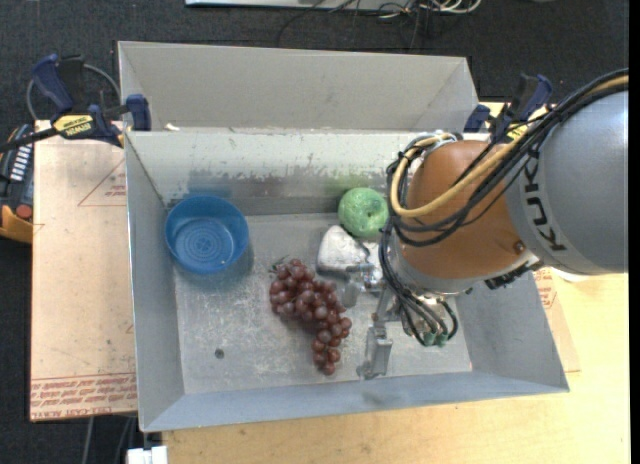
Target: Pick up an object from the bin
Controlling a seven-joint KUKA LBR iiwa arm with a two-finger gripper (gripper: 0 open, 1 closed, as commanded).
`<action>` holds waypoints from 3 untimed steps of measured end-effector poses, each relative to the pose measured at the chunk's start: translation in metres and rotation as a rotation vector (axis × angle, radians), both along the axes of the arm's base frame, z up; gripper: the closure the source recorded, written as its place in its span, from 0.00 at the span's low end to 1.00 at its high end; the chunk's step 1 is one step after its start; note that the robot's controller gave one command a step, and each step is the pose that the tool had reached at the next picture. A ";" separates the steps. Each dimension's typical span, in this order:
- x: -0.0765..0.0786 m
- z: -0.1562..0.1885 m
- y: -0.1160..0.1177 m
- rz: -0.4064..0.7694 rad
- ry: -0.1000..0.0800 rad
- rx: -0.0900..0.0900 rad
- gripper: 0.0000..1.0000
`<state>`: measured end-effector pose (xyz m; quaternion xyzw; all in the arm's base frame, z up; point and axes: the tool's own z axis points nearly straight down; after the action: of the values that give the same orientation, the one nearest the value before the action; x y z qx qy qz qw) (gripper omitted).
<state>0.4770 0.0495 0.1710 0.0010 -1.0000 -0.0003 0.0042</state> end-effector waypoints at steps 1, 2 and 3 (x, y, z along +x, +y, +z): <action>0.002 0.004 0.000 -0.003 -0.008 0.000 0.00; 0.024 -0.070 0.042 -0.001 -0.003 0.002 0.00; 0.018 -0.068 0.038 0.003 -0.010 0.002 0.00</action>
Offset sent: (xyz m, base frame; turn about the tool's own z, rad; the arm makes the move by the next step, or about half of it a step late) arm 0.0236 0.0388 -0.0663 0.0066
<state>0.4947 0.0876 0.1035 0.0025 -1.0000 -0.0015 -0.0006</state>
